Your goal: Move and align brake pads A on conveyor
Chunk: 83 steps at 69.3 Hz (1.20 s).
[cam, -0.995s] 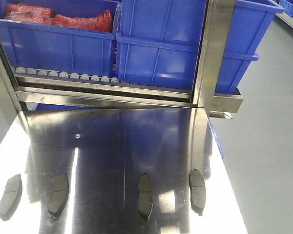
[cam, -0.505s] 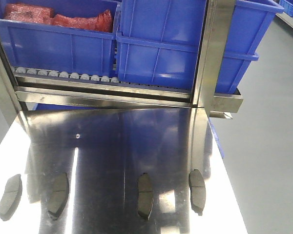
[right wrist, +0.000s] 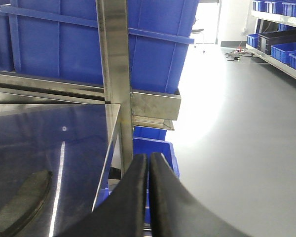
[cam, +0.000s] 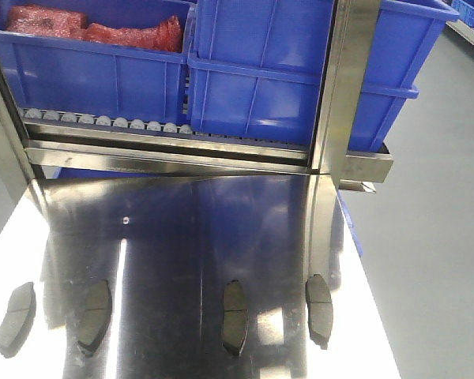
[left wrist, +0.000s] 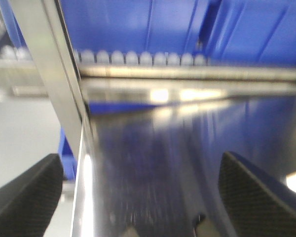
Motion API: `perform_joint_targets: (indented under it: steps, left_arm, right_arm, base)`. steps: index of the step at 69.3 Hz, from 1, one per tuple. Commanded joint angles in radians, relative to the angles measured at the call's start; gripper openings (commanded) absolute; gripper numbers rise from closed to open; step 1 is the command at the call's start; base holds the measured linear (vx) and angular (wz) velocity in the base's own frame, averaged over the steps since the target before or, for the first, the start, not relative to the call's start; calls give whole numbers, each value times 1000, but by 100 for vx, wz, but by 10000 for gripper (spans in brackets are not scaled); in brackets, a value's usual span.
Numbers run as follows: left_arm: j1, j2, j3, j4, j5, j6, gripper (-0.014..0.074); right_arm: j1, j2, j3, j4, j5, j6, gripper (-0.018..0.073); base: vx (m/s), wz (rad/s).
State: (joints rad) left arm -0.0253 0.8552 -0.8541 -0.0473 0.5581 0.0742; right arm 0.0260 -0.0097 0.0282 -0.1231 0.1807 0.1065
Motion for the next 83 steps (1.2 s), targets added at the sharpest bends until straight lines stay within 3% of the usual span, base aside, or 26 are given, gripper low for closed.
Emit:
perform_joint_targets:
  steps: [1, 23, 45, 61, 83]
  left_arm:
    - [-3, 27, -28, -8, -36, -12, 615]
    - [-3, 282, -29, -8, 161, -94, 608]
    - [-3, 552, -30, -8, 215, -197, 585]
    - [-3, 685, -71, -7, 303, -198, 585]
    - [19, 736, -149, 24, 346, -198, 585]
  right_arm:
    - [-3, -12, 11, -7, -76, -2, -7]
    - [-3, -12, 11, -7, -76, -2, -7]
    - [-3, -12, 11, -7, -76, -2, -7]
    - [-3, -12, 11, -7, -76, -2, -7]
    - [-3, -12, 11, -7, -76, -2, -7]
  base:
    - [0, 0]
    - [0, 0]
    - [0, 0]
    - [0, 0]
    - [0, 0]
